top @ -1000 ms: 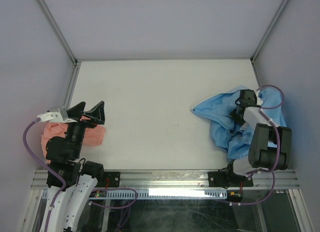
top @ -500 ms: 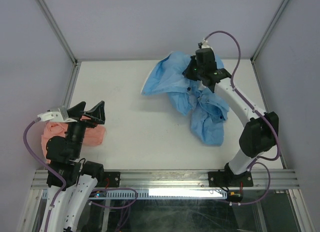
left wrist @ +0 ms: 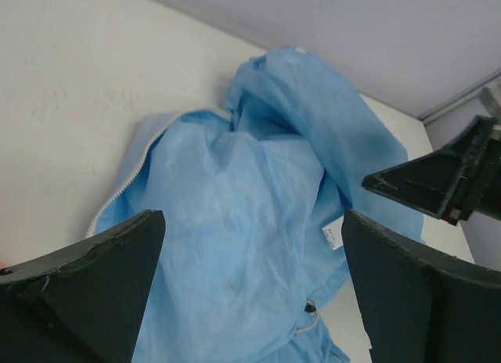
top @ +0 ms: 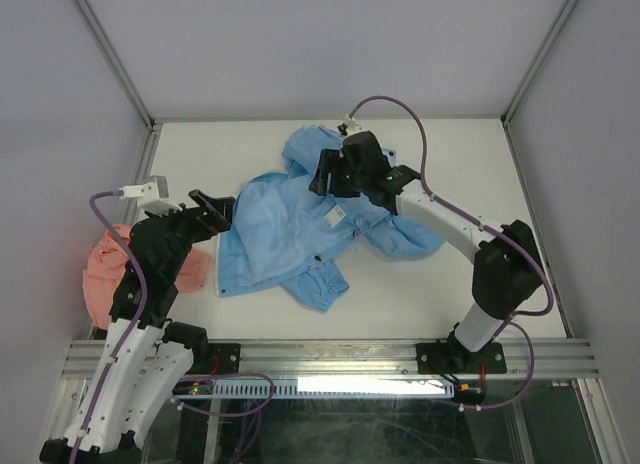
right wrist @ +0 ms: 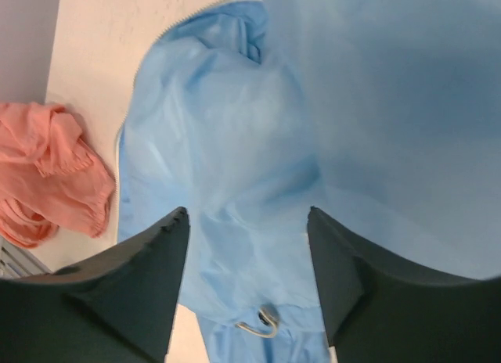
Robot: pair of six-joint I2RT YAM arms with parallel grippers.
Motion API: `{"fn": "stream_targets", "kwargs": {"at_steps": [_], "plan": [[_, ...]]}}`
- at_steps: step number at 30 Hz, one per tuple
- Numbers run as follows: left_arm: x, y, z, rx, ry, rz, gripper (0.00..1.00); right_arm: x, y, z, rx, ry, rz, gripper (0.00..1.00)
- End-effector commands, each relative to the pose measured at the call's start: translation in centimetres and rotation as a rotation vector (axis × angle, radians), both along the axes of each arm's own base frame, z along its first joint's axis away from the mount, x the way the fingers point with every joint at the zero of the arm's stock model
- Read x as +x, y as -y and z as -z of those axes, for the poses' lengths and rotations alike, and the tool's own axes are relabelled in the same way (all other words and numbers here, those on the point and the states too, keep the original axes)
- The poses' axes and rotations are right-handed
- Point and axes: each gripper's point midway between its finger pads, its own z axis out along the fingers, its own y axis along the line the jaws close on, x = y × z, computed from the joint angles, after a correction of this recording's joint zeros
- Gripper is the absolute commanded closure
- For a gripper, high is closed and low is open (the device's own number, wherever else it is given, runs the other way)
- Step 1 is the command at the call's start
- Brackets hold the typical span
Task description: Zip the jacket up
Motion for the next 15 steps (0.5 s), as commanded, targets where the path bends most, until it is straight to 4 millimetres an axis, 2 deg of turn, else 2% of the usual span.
{"fn": "stream_targets", "kwargs": {"at_steps": [1,3,7,11,13,15], "plan": [[0.7,1.9,3.1,-0.149,-0.180,0.026,0.01,-1.1,3.2,-6.8,0.064,0.196,-0.051,0.30],[1.0,2.3,5.6,-0.168,-0.271,0.023,0.01,-1.7,5.8,-6.8,0.061,0.210,-0.037,0.28],[1.2,2.3,10.1,-0.165,-0.435,-0.012,0.01,-2.3,11.2,-5.2,0.063,0.202,0.015,0.22],[2.0,0.9,13.7,-0.102,-0.534,-0.106,0.01,-1.7,16.7,-3.3,0.063,0.196,0.103,0.15],[3.4,0.3,13.3,-0.064,-0.535,-0.127,0.01,-0.9,19.3,-2.3,0.078,0.171,0.148,0.14],[5.6,0.1,11.6,-0.008,-0.506,-0.125,0.01,0.1,21.1,-1.5,0.106,0.134,0.170,0.14]]}}
